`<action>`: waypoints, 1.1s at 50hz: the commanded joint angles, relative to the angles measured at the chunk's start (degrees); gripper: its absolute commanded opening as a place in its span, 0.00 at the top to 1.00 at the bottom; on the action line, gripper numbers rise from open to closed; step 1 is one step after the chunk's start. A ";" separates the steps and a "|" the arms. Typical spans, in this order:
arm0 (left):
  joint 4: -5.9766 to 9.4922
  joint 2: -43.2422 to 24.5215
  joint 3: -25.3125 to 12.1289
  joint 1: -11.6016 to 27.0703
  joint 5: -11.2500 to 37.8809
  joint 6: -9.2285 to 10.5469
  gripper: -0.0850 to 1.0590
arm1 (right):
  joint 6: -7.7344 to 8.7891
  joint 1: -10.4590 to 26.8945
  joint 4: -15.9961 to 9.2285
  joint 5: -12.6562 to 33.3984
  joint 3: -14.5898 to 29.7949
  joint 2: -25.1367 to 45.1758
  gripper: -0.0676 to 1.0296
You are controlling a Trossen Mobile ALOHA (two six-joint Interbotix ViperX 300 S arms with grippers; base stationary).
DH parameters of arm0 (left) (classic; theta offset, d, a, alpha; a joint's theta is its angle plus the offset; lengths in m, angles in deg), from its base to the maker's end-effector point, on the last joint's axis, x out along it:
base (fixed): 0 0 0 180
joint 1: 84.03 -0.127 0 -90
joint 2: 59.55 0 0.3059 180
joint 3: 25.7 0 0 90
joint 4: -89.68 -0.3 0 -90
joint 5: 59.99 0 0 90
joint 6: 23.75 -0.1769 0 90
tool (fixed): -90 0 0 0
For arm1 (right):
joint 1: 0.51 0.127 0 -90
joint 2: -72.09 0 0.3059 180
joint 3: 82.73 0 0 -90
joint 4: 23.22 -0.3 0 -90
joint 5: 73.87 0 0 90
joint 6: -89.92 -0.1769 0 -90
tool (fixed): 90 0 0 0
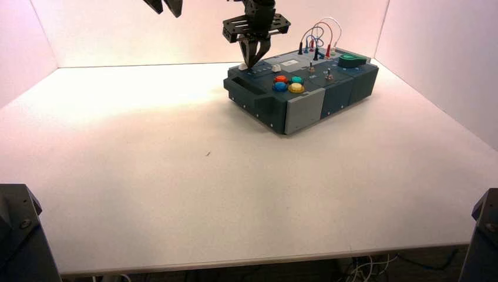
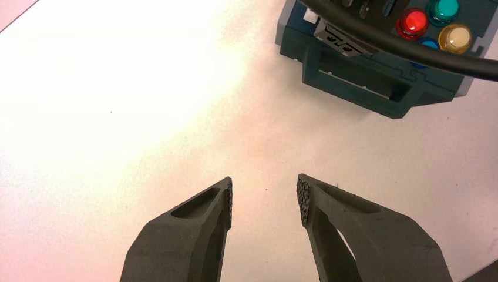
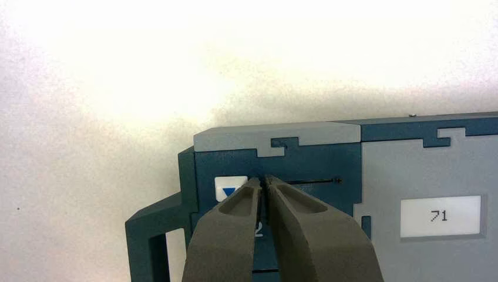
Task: Move the top slider to position 1.
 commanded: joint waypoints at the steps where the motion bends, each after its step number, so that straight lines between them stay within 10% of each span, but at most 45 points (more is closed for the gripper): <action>1: 0.00 1.85 -0.70 0.18 -0.18 0.00 0.41 | 0.09 0.79 -0.26 0.09 1.23 -2.29 0.90; 28: 0.00 0.35 -0.88 0.26 -0.26 0.00 0.41 | 0.44 -2.90 4.13 2.46 -8.79 -17.31 0.90; 55: 0.00 -1.93 -1.05 0.26 -1.23 0.18 0.41 | 0.53 -2.64 3.52 -5.80 -43.59 -52.56 0.89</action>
